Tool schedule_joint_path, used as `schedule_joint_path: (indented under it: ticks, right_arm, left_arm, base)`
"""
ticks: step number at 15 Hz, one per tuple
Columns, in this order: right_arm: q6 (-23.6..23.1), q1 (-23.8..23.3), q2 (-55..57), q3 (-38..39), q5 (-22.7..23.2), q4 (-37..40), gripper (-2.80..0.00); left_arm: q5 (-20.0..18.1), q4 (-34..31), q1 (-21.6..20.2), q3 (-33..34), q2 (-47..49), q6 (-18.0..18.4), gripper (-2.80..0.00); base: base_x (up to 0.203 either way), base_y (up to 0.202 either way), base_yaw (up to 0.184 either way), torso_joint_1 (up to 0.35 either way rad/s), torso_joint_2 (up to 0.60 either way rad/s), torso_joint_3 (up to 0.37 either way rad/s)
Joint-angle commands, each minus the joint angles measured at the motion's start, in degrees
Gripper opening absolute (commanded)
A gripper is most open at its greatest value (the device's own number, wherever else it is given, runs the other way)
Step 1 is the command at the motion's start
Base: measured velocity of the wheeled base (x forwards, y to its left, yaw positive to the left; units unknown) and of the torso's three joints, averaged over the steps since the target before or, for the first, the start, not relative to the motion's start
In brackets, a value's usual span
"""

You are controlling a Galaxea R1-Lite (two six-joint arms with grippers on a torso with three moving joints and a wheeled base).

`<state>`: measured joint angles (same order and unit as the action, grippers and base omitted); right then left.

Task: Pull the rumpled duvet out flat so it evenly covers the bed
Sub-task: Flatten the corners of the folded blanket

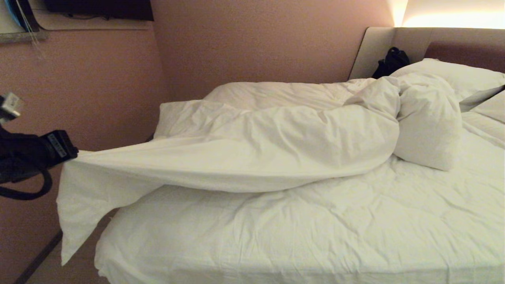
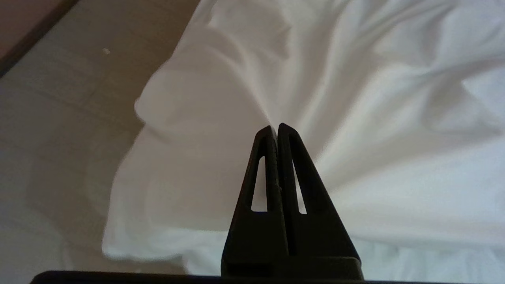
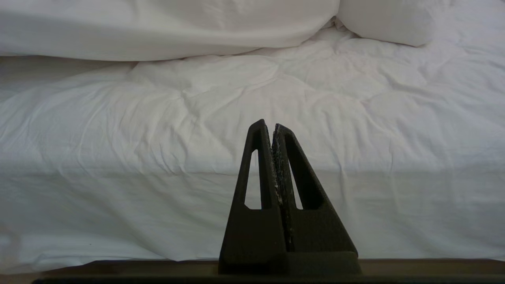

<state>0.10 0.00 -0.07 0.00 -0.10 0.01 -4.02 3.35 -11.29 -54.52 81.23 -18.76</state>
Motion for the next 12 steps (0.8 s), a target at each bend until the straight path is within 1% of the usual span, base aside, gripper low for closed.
schedule_joint_path:
  ticks: [1, 6, 10, 12]
  right_arm:
    - [0.0, 0.0, 0.1, 0.0, 0.0, 0.0, -2.80]
    - [0.0, 0.0, 0.1, 0.0, 0.0, 0.0, -2.80]
    - [0.0, 0.0, 0.1, 0.0, 0.0, 0.0, -2.80]
    - [0.0, 0.0, 0.1, 0.0, 0.0, 0.0, -2.80]
  left_arm:
    - [-0.1, -2.6, -1.1, 0.4, -7.4, -0.1, -2.80]
    - [-0.3, -12.4, -1.7, 0.7, -17.0, 0.0, -2.80]
    - [-0.5, -16.4, -1.6, 1.2, -19.9, 0.0, -2.80]
    - [-0.9, -16.6, -1.4, 1.8, -20.3, 0.0, -2.80]
  base:
    - [0.000, 0.000, 0.000, 0.000, 0.00, 0.000]
    - [0.000, 0.000, 0.000, 0.000, 0.00, 0.000]
    - [0.000, 0.000, 0.000, 0.000, 0.00, 0.000]
    - [0.000, 0.000, 0.000, 0.000, 0.00, 0.000]
